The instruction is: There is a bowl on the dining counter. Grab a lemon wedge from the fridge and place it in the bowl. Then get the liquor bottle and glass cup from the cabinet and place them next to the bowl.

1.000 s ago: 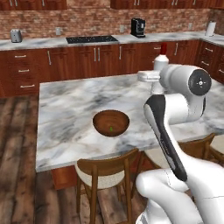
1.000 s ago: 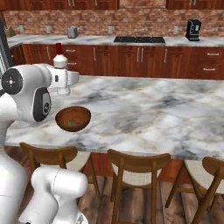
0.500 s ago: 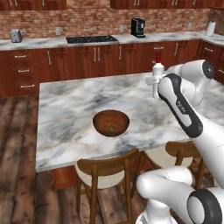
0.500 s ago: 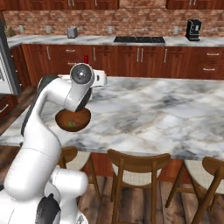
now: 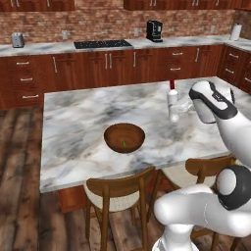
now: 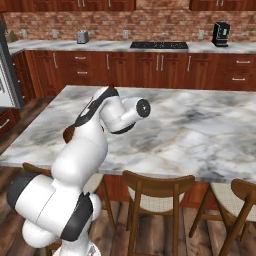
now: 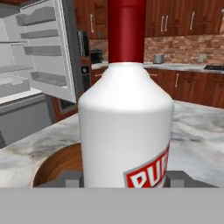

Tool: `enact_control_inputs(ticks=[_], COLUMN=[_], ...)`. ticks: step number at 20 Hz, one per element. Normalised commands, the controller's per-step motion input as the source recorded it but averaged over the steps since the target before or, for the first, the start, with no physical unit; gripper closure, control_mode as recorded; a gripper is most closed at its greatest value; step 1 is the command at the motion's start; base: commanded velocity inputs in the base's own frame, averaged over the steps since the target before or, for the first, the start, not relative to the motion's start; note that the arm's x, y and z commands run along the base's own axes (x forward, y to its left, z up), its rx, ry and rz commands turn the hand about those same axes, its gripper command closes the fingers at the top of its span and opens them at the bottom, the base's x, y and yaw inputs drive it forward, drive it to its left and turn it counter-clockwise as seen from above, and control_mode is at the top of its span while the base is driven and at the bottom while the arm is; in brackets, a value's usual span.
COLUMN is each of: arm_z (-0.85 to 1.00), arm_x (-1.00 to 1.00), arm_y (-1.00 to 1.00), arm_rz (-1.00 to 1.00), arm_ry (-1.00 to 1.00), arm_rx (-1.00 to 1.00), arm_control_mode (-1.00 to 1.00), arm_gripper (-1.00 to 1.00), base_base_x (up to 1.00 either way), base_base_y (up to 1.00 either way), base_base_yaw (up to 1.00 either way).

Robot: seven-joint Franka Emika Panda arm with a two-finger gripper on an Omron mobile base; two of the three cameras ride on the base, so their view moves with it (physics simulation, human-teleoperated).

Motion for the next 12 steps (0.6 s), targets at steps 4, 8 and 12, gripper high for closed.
enact_control_inputs(ticks=[4, 8, 12], arm_z=[-0.97, -0.68, -0.54], arm_x=[0.43, 0.32, 0.32], arm_y=[0.09, 0.12, 0.17], arm_rz=[0.21, 0.13, 0.05], arm_ry=[0.01, 0.00, 0.00], arm_rx=[0.00, 0.00, 0.00], arm_control_mode=[-1.00, -1.00, -1.00], arm_gripper=[1.00, 1.00, 1.00], base_base_x=[0.00, 0.00, 0.00], base_base_y=[0.00, 0.00, 0.00], base_base_yaw=[0.00, 0.00, 0.00])
